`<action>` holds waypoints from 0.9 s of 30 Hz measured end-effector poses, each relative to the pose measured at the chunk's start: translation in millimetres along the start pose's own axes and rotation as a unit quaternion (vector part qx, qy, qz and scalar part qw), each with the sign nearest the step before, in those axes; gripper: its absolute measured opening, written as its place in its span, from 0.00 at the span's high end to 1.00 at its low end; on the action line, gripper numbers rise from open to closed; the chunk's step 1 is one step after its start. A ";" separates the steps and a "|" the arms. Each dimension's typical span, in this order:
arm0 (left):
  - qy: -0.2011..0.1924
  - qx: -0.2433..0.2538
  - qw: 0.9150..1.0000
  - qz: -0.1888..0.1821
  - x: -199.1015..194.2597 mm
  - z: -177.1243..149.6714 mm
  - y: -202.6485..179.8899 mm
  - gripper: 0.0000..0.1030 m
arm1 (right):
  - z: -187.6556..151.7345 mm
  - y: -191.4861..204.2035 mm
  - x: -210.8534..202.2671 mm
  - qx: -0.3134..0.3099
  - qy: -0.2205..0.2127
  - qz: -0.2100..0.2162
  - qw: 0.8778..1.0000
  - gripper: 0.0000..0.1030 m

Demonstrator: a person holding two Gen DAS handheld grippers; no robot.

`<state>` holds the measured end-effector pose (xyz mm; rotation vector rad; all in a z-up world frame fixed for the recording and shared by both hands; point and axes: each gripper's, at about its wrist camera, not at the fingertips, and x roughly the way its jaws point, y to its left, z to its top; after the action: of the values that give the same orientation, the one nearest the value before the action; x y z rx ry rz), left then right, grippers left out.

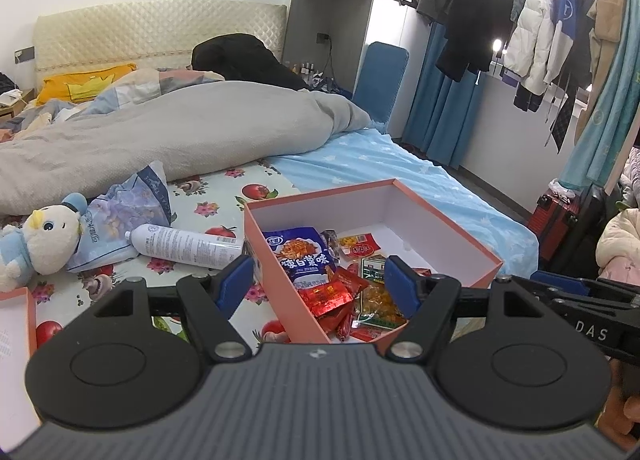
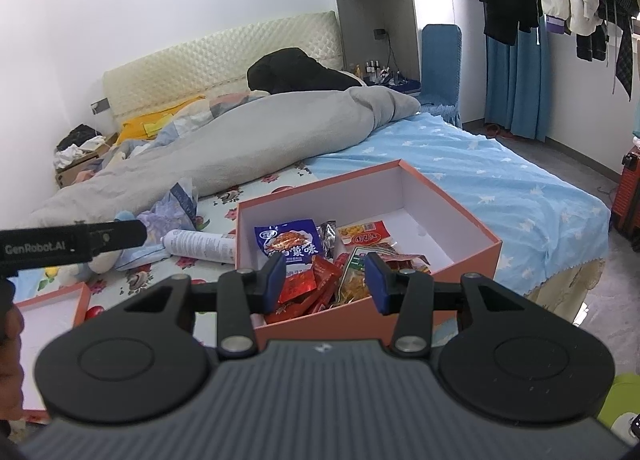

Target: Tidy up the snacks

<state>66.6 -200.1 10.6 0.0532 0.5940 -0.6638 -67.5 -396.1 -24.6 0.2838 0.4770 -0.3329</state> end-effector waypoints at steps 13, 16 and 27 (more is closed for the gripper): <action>0.006 -0.011 1.000 0.008 2.0 3.0 3.9 0.07 | -1.1 -8.1 2.1 0.001 -0.011 -0.020 1.000 0.08; 0.008 0.003 1.000 0.023 3.1 2.7 1.9 0.04 | -0.9 -11.7 6.3 0.001 -0.001 -0.025 1.000 0.08; 0.018 -0.011 0.999 0.035 6.1 1.3 6.3 0.03 | -1.3 -12.0 4.5 -0.007 -0.007 -0.030 0.999 0.08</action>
<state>74.8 -198.9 7.6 0.0651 0.6303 -0.5896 -68.8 -407.5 -30.2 0.2531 0.4752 -0.3895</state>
